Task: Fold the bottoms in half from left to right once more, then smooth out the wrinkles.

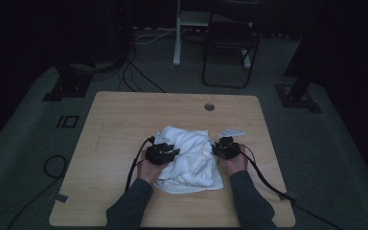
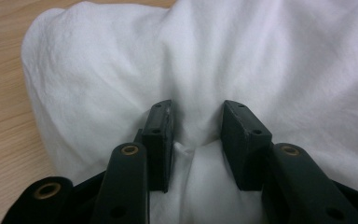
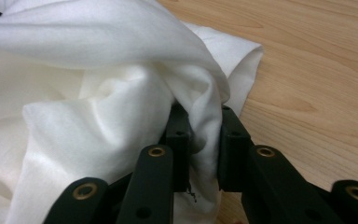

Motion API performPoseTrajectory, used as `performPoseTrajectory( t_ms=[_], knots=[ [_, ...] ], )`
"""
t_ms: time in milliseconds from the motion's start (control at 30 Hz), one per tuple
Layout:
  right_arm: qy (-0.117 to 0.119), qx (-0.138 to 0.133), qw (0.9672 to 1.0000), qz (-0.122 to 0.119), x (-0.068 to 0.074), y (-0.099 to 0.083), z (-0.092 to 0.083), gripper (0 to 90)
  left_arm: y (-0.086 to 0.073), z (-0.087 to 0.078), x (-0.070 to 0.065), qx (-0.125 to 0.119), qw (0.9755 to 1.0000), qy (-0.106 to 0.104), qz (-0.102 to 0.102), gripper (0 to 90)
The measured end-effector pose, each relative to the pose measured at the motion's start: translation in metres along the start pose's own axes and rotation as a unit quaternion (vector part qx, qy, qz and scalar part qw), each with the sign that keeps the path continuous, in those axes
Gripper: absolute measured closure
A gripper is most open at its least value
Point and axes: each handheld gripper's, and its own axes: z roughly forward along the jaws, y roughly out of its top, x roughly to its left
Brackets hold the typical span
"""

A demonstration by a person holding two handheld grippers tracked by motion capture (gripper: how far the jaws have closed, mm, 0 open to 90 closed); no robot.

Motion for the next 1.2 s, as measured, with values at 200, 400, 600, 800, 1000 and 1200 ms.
performPoseTrajectory(
  t_ms=[200,400,600,800,1000,1200],
  knots=[
    [-0.019,-0.007,0.9998,-0.004,0.001,0.002,-0.018,60.1,-0.001,0.001,-0.007,0.002,0.9996,0.026,0.014,65.3],
    [-0.024,-0.055,0.9982,-0.012,0.007,0.011,-0.057,55.2,-0.001,0.001,-0.008,0.004,0.9995,0.029,0.008,65.3],
    [0.01,-0.077,0.9962,-0.038,0.026,0.017,-0.074,67.9,-0.001,0.0,-0.008,-0.001,0.9996,0.027,0.003,65.2],
    [0.02,-0.058,0.9969,-0.05,0.04,0.017,-0.056,53.7,-0.002,-0.002,-0.007,-0.007,0.9997,0.024,-0.002,64.9],
    [-0.008,-0.03,0.9983,-0.049,0.039,0.012,-0.044,84.3,-0.003,-0.003,-0.007,-0.009,0.9997,0.024,-0.003,64.8],
    [-0.035,-0.053,0.9978,-0.02,0.015,0.003,-0.071,85.6,-0.004,-0.004,-0.006,-0.008,0.9997,0.023,-0.001,64.9]
  ],
)
